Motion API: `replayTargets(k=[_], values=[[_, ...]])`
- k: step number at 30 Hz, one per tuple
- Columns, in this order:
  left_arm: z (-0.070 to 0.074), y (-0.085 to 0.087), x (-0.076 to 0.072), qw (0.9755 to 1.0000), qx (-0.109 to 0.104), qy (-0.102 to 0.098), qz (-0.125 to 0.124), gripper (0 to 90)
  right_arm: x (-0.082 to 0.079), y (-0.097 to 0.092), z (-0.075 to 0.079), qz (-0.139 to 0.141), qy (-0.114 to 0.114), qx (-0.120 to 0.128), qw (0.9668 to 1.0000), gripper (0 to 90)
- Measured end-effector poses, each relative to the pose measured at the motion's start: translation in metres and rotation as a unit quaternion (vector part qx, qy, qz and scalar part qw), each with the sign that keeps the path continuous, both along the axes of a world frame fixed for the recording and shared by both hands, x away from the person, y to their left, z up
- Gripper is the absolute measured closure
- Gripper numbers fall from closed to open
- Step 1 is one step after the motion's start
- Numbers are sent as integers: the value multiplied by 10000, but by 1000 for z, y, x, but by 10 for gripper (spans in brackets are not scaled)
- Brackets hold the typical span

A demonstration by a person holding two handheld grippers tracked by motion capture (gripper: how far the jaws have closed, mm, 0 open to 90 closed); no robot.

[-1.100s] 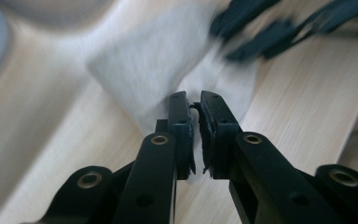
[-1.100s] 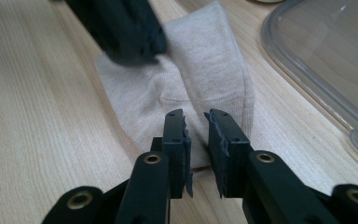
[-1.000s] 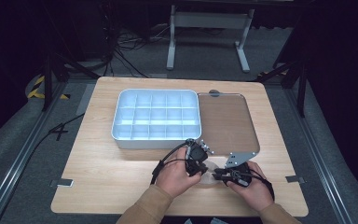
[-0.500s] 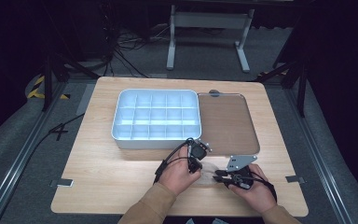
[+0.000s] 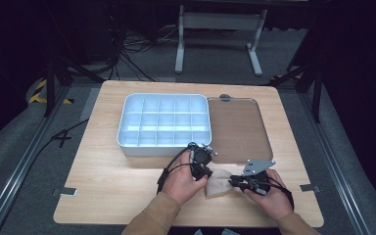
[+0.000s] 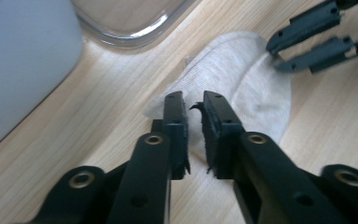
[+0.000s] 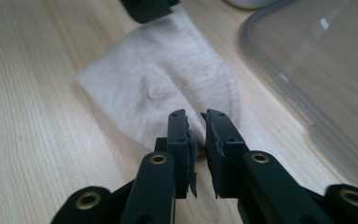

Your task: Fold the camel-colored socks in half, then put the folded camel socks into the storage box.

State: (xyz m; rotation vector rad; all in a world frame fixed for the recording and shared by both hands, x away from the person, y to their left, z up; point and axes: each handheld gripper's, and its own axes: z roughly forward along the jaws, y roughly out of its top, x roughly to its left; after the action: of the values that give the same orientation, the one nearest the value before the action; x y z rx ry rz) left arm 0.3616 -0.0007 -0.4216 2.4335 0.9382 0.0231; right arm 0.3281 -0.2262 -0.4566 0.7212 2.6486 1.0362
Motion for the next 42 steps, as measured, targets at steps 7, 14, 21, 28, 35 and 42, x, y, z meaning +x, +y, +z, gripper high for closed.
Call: replayTargets(k=[7, 14, 21, 28, 35, 42], values=[[5, 18, -6, 9999, 24, -22, 128, 728, -3, 7, 13, -331, 203, 538, 9978, 841], [-6, 26, -9, 9998, 158, 102, -5, 718, 0, 16, 8, -463, 414, 643, 9960, 814], [-18, 28, -11, 9992, 268, -10, -293, 706, 6, 24, -3, -450, 711, 770, 9935, 771], [-24, 26, -12, 9970, 511, -40, -585, 671, 7, 29, -9, -404, 683, 547, 9953, 768], [-23, 27, -11, 9966, 456, -53, -677, 676, 2, 25, 1, -380, 468, 560, 9966, 766], [-22, 26, -11, 9963, 610, 84, -591, 673, 7, 12, 0, -546, 568, 355, 9963, 737]])
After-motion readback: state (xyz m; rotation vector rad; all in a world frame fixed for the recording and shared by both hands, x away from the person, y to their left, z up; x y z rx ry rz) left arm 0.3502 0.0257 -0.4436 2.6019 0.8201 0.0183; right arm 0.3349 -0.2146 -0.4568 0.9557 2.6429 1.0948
